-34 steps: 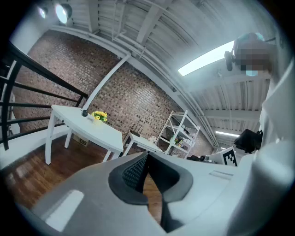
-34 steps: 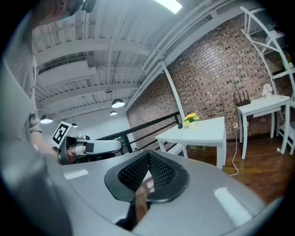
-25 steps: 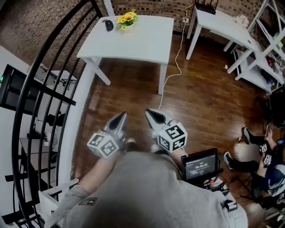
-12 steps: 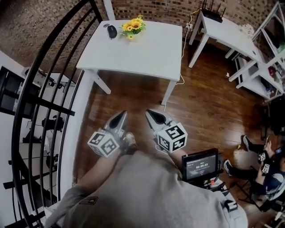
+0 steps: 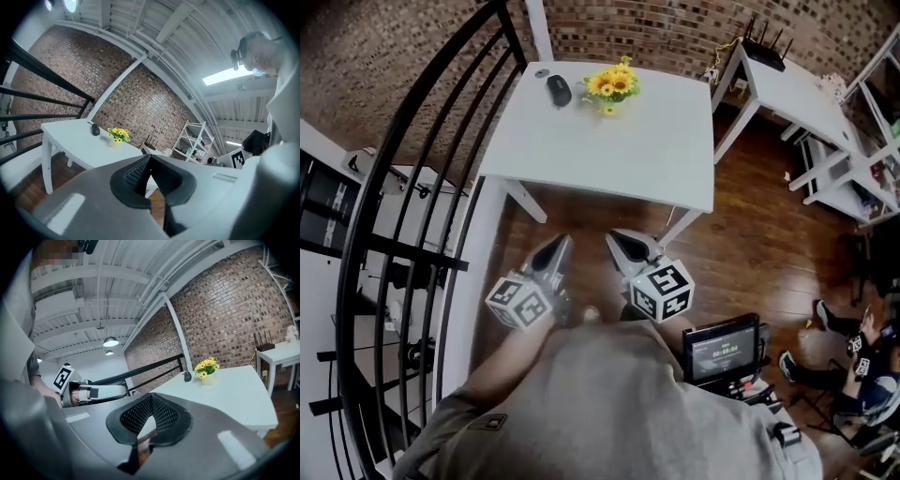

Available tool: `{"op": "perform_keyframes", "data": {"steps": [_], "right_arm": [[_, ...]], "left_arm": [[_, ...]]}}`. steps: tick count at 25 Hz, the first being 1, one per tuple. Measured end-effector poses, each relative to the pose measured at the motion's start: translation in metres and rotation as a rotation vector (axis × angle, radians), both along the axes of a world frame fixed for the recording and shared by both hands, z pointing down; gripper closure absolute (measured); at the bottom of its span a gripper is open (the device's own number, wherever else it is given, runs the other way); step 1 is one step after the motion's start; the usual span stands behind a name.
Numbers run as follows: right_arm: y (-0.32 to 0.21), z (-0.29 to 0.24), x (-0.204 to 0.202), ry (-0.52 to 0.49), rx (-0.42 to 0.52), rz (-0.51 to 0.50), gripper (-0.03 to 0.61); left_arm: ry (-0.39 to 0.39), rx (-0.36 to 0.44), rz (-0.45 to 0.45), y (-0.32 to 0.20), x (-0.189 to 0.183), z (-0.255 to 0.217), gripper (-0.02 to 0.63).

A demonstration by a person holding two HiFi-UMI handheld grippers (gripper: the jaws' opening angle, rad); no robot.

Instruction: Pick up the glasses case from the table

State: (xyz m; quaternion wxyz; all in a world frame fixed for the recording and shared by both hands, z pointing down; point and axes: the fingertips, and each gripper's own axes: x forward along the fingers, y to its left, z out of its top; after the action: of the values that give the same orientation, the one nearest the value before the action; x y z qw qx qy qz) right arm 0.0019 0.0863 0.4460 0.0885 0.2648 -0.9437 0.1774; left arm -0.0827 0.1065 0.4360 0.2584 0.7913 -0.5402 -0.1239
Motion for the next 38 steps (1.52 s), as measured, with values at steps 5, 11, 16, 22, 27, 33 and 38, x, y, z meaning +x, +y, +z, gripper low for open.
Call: {"op": "perform_keyframes", "data": {"steps": [5,11,16,22,27,33,38], "right_arm": [[-0.033,0.006,-0.019,0.008,-0.012,-0.002,0.568],[-0.111,0.013,-0.042,-0.012,-0.019,-0.033,0.568],[-0.181,0.011,-0.051,-0.024,-0.014,-0.067,0.568],[-0.236,0.022,-0.061,-0.016,-0.037,-0.082,0.568],[-0.267,0.033,-0.088,0.003,-0.051,-0.071,0.568],[-0.315,0.048,-0.133,0.038,-0.075,0.002,0.568],[-0.347,0.061,-0.176,0.096,-0.072,0.030,0.568]], "left_arm": [[0.015,-0.010,-0.016,-0.032,-0.023,0.005,0.612],[-0.015,-0.032,-0.056,-0.111,-0.045,0.011,0.612],[-0.052,-0.044,-0.111,-0.182,-0.060,0.008,0.612],[-0.069,-0.069,-0.151,-0.244,-0.078,0.015,0.612],[-0.078,-0.096,-0.133,-0.289,-0.109,0.031,0.612],[-0.080,-0.144,-0.069,-0.342,-0.157,0.057,0.612],[-0.058,-0.175,-0.037,-0.366,-0.194,0.071,0.612]]}}
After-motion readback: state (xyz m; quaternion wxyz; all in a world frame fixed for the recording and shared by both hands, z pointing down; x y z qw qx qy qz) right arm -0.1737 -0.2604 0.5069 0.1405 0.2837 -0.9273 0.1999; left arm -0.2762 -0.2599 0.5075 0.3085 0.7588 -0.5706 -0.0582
